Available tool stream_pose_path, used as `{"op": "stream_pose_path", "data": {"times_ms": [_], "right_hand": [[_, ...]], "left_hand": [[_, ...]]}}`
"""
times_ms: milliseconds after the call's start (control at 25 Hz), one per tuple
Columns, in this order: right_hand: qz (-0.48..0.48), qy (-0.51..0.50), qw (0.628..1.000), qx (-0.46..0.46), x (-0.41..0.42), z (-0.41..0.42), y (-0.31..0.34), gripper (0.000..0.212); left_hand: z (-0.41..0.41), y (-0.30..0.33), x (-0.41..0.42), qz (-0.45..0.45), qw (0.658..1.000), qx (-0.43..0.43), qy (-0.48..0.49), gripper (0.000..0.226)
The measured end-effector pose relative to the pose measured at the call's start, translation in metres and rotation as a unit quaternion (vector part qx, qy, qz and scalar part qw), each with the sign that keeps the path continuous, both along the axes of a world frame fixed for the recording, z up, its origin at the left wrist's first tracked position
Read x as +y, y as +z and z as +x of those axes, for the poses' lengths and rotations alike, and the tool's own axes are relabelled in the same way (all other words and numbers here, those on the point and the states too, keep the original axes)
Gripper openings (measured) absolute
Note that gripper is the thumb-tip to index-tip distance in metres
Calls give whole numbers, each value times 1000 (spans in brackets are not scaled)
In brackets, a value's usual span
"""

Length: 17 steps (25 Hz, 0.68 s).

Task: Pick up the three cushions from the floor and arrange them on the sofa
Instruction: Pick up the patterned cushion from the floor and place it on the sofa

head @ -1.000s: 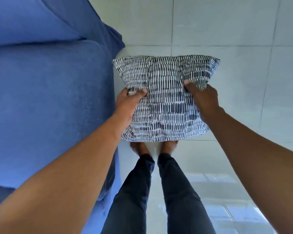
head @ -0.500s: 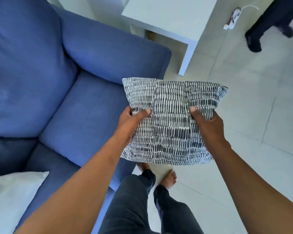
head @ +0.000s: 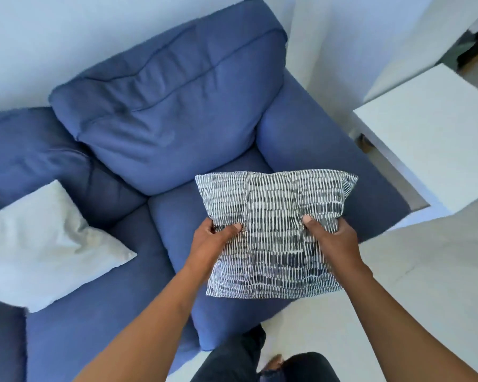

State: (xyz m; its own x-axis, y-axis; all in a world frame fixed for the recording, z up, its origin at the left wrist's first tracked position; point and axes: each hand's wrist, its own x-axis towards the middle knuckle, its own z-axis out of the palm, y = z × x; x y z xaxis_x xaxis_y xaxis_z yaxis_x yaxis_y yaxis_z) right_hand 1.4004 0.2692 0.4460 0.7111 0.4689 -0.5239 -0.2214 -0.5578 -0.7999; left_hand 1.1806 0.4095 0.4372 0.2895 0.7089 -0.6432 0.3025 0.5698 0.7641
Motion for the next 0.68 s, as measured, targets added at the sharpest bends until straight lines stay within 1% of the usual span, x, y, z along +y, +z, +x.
{"op": "stream_pose_path", "data": {"times_ms": [80, 160, 240, 320, 440, 520, 560, 600, 680], "right_hand": [[13, 47, 999, 10, 42, 0, -1, 38], [23, 93, 995, 25, 84, -1, 1, 31], [20, 141, 989, 34, 134, -2, -5, 25], [25, 160, 986, 44, 166, 2, -13, 26], [31, 191, 980, 41, 223, 7, -33, 39], [46, 210, 976, 28, 260, 11, -47, 43], [44, 216, 975, 24, 277, 14, -54, 49], [33, 232, 972, 20, 292, 20, -67, 60], [-7, 262, 965, 24, 315, 32, -91, 91]], "left_hand": [[-16, 0, 29, 16, 1000, 18, 20, 35], [-30, -2, 56, 40, 998, 36, 35, 39], [-42, -9, 84, 64, 994, 55, 71, 35], [-44, -9, 101, 81, 991, 64, 86, 33], [-47, -22, 136, 104, 982, 81, 134, 37], [-46, -36, 162, 111, 978, 100, 149, 44], [-45, -45, 175, 114, 976, 111, 151, 49], [-41, -54, 187, 116, 974, 125, 148, 54], [-35, -75, 204, 98, 972, 170, 128, 63]]}}
